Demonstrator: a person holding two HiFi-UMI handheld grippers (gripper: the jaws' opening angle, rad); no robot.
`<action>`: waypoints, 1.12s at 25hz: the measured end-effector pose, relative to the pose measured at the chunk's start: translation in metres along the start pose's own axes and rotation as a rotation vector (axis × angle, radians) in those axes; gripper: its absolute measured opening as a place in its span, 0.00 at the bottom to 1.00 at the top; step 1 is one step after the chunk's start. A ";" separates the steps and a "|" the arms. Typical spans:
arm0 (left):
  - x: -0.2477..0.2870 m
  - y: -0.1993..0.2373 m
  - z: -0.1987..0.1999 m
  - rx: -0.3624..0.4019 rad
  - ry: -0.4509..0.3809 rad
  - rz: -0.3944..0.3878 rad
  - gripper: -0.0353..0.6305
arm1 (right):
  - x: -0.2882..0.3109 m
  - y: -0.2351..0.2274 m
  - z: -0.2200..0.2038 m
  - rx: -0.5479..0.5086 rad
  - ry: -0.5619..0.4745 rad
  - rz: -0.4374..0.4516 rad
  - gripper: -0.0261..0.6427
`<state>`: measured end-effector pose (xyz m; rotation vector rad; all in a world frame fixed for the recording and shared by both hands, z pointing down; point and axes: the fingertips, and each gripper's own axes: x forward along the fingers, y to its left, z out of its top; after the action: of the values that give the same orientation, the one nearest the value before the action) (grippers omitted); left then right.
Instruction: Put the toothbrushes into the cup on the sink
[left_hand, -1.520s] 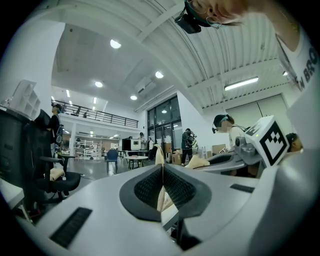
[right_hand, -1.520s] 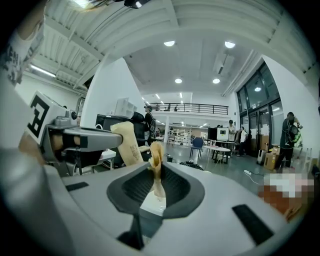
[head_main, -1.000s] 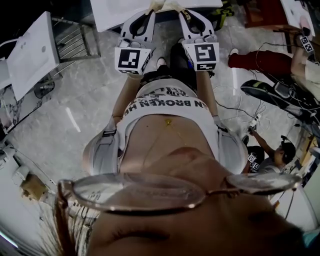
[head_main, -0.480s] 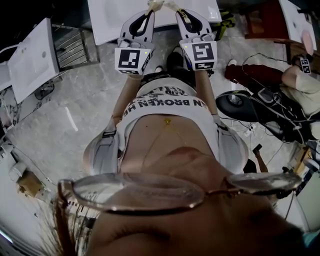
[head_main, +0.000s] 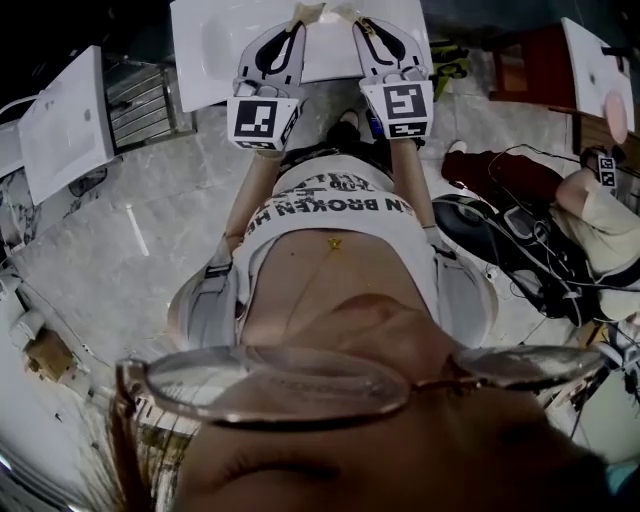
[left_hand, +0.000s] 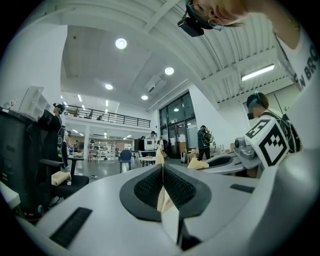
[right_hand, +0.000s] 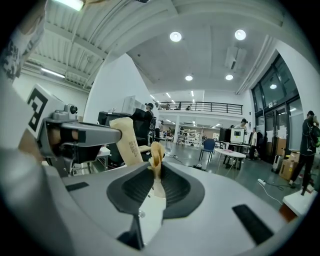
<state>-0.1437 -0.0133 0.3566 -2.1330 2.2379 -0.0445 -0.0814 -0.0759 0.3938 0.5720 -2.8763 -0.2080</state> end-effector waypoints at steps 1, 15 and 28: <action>0.006 0.000 -0.001 -0.001 0.001 0.003 0.08 | 0.002 -0.006 -0.002 0.001 0.000 0.001 0.12; 0.046 0.000 -0.014 -0.018 0.012 0.003 0.08 | 0.020 -0.040 -0.022 0.002 0.028 0.012 0.12; 0.112 0.027 -0.012 -0.019 0.006 -0.195 0.08 | 0.065 -0.069 -0.014 0.030 0.071 -0.139 0.12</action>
<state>-0.1769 -0.1243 0.3658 -2.3560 2.0329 -0.0371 -0.1120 -0.1656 0.4060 0.7703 -2.7775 -0.1619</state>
